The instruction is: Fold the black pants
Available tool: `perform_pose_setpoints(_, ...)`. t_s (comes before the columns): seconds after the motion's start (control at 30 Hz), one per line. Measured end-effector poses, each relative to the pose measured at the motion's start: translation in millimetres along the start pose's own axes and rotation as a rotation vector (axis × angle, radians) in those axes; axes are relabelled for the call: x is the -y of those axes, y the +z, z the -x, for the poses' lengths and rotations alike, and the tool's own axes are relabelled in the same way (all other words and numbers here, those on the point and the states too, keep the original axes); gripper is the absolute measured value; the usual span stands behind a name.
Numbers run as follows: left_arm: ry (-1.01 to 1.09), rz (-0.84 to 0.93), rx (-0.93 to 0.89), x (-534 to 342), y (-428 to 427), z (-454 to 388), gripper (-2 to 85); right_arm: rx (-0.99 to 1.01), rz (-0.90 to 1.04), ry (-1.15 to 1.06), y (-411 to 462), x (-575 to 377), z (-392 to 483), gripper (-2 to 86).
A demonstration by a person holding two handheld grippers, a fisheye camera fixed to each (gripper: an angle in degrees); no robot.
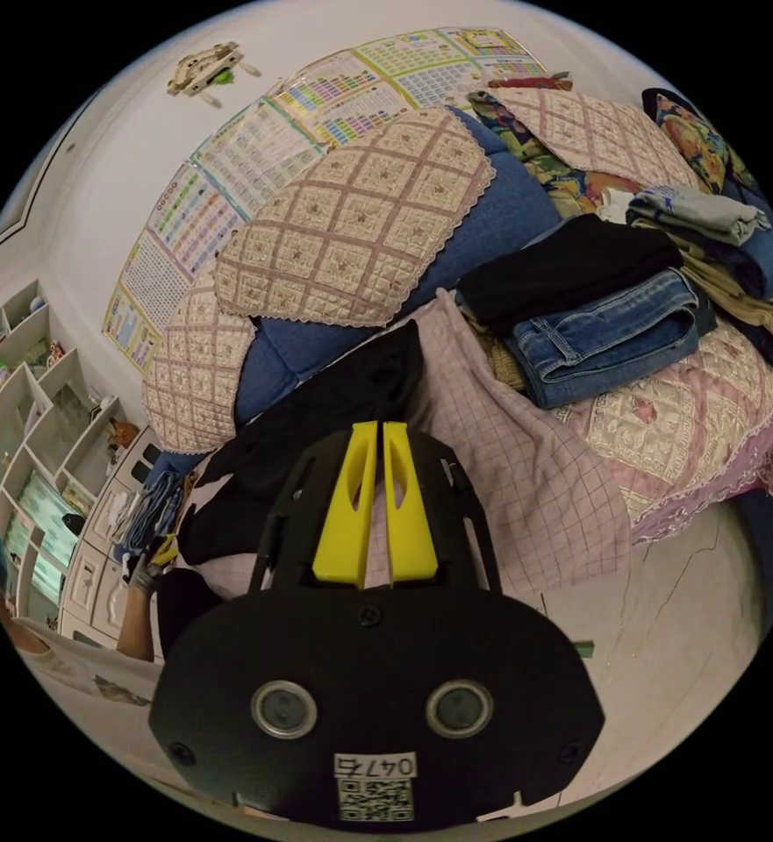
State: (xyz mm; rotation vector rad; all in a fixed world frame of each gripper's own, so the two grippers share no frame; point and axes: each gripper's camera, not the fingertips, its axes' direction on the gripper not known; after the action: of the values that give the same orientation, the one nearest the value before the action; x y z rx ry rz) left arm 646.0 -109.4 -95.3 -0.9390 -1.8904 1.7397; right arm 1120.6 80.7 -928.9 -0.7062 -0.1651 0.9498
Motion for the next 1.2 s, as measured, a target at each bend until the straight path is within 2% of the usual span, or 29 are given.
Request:
perform_pose_setpoints(0.13, 0.000, -0.001, -0.014, 1.2, -14.3, 11.4, 7.8, -0.004, 0.002, -0.012, -3.7, -4.0, -3.5, -1.0)
perform_pose_setpoints(0.23, 0.048, 0.016, -0.044, 2.3, -20.7, 13.1, 1.9, 0.003, -0.007, -0.019, -6.4, -6.2, -4.7, -1.0)
perform_pose_setpoints(0.37, 0.086, -0.048, -0.257, 17.2, -34.7, -4.2, -0.7, 0.040, -0.021, -0.046, -3.1, 9.5, 1.1, -1.0)
perform_pose_setpoints(0.47, 0.154, -0.082, -0.407, 60.1, -44.9, -58.8, -0.9, 0.018, -0.042, -0.115, 3.3, 46.1, 14.7, -1.1)
perform_pose_setpoints(0.6, 0.443, -0.275, -0.314, 71.7, -118.0, -155.1, -1.0, 0.068, -0.219, -0.136, -21.0, 55.7, 30.0, -1.1)
perform_pose_setpoints(0.67, 0.489, -0.366, -0.232, 56.5, -153.7, -159.5, -1.0, 0.072, -0.253, -0.152, -33.9, 34.0, 26.8, -1.1)
perform_pose_setpoints(0.73, 0.476, -0.385, -0.153, 43.7, -173.0, -138.2, -1.0, 0.078, -0.214, -0.156, -34.0, 10.2, 14.3, -1.1)
perform_pose_setpoints(0.8, 0.452, -0.256, -0.041, 36.5, -164.8, -95.2, -1.0, 0.088, -0.139, -0.136, -25.1, -15.0, -4.2, -1.1)
perform_pose_setpoints(0.9, 0.358, -0.057, 0.036, 27.3, -128.4, -34.3, -1.0, 0.019, 0.032, -0.058, 4.8, -52.4, -38.5, -1.1)
perform_pose_setpoints(0.97, 0.292, 0.012, 0.067, 18.8, -109.6, -3.8, -1.0, -0.025, 0.147, -0.014, 30.6, -78.5, -63.4, -1.1)
perform_pose_setpoints(1.1, 0.194, 0.033, 0.079, 3.1, -93.5, 27.2, -1.0, 0.007, 0.166, 0.087, 49.8, -106.2, -95.3, -1.1)
perform_pose_setpoints(1.2, 0.203, 0.051, 0.098, 0.5, -92.6, 15.0, -0.9, 0.027, 0.168, 0.113, 61.6, -113.4, -104.7, -1.1)
